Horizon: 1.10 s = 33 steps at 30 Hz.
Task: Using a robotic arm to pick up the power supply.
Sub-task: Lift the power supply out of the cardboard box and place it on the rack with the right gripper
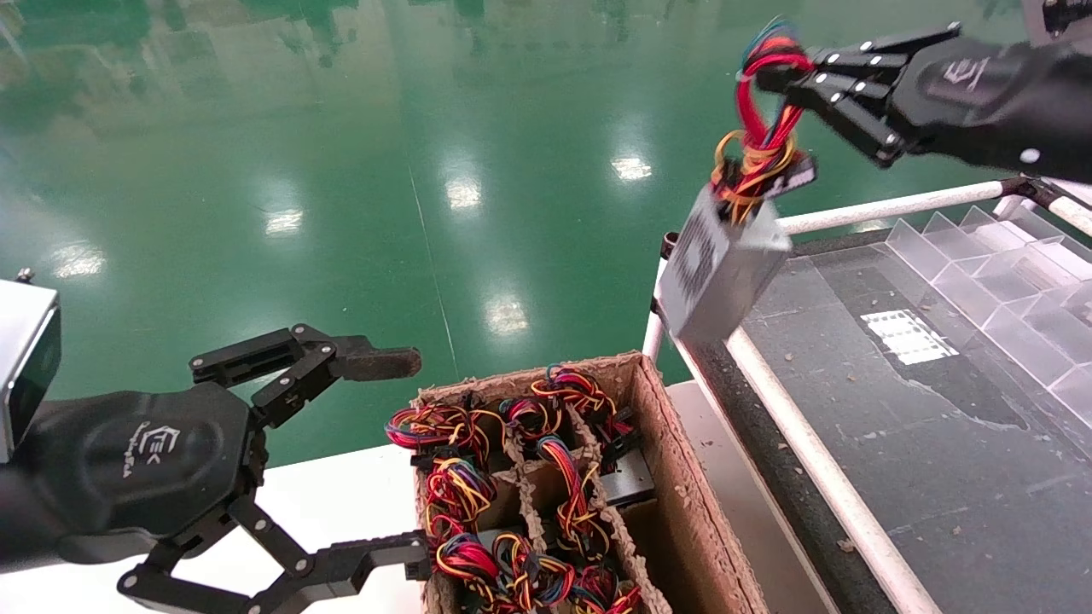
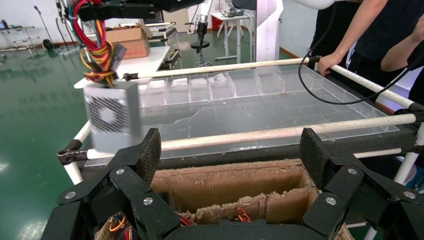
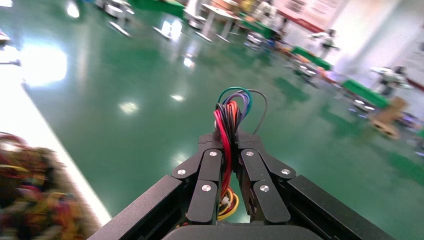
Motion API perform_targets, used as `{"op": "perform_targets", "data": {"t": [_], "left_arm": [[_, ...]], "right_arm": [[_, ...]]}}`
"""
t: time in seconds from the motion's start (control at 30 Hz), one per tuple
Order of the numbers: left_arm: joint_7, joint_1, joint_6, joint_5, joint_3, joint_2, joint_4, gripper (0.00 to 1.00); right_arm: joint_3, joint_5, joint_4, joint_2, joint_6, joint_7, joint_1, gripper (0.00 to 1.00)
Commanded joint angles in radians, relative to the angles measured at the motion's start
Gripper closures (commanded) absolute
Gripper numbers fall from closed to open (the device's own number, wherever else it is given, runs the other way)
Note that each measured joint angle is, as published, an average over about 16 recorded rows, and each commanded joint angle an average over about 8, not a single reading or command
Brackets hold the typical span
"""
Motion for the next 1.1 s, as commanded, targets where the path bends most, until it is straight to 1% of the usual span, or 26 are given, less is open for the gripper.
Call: {"op": "perform_targets", "data": {"t": [0.03, 0.27, 0.47, 0.67, 0.87, 0.97, 1.1], "left_arm": [[0.0, 0.0, 0.0, 0.0, 0.0, 0.0, 0.0, 0.0], [0.0, 0.0, 0.0, 0.0, 0.001, 0.0, 0.0, 0.0], [0.0, 0.0, 0.0, -0.001, 0.001, 0.0, 0.0, 0.0], [0.001, 0.0, -0.001, -0.001, 0.001, -0.001, 0.0, 0.0], [0.001, 0.0, -0.001, -0.001, 0.002, -0.001, 0.0, 0.0], [0.001, 0.0, -0.001, -0.001, 0.002, -0.001, 0.0, 0.0], [0.001, 0.0, -0.001, -0.002, 0.002, -0.001, 0.0, 0.0]], "right_arm": [[-0.002, -0.013, -0.021, 0.0, 0.021, -0.025, 0.021, 1.0], [-0.016, -0.063, -0.142, -0.021, 0.159, -0.134, 0.061, 1.0], [-0.028, -0.092, -0.23, -0.051, 0.273, -0.195, 0.083, 1.0], [-0.039, -0.113, -0.283, -0.092, 0.386, -0.234, 0.086, 1.0], [-0.046, -0.125, -0.312, -0.139, 0.482, -0.259, 0.08, 1.0], [-0.046, -0.126, -0.323, -0.16, 0.516, -0.262, 0.079, 1.0], [-0.047, -0.128, -0.333, -0.181, 0.539, -0.263, 0.081, 1.0]]}}
